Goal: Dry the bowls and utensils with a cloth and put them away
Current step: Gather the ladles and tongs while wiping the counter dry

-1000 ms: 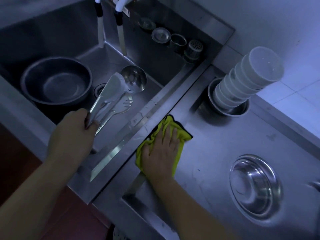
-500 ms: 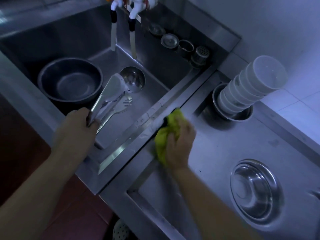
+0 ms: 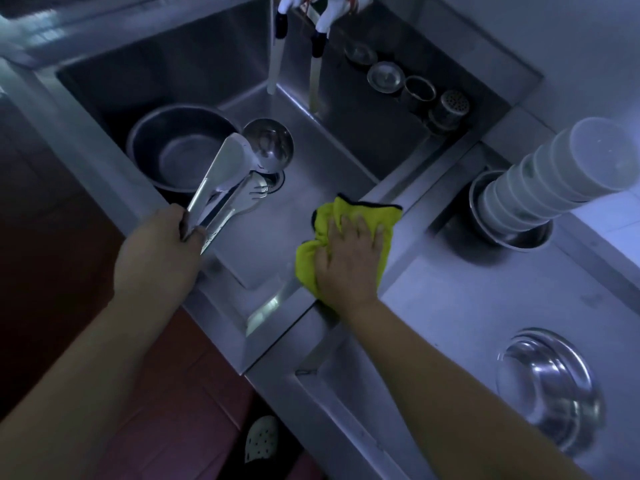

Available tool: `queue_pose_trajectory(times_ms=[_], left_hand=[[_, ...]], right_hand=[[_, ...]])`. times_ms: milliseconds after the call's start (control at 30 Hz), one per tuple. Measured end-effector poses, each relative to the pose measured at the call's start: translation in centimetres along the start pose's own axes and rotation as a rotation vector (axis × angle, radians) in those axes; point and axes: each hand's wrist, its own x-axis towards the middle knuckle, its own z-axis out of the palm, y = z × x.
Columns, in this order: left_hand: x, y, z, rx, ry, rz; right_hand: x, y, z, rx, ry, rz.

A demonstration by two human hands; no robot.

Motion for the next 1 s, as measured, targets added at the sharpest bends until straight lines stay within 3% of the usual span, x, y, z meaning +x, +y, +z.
queue_pose_trajectory(times_ms=[333, 500, 700, 867, 1000], left_hand=[[-2.7, -1.6, -3.0, -0.011, 0.057, 0.043], [-4.6, -0.1, -2.5, -0.040, 0.017, 0.056], [-6.6, 2.7, 0.4, -0.059, -0.091, 0.078], [-7.2, 4.8, 3.2, -0.049, -0.160, 0.135], [-6.8, 5.7, 5.6, -0.005, -0.171, 0.152]], right_hand=[[-12.5, -7.9, 0.4, 0.210, -0.061, -0.238], [-17.0, -6.2, 0.7, 0.083, -0.115, -0.320], [-19.9, -1.6, 1.3, 0.045, -0.211, -0.145], [-15.6, 3.2, 1.6, -0.079, -0.223, 0.088], [-11.3, 8.2, 1.4, -0.114, -0.160, 0.161]])
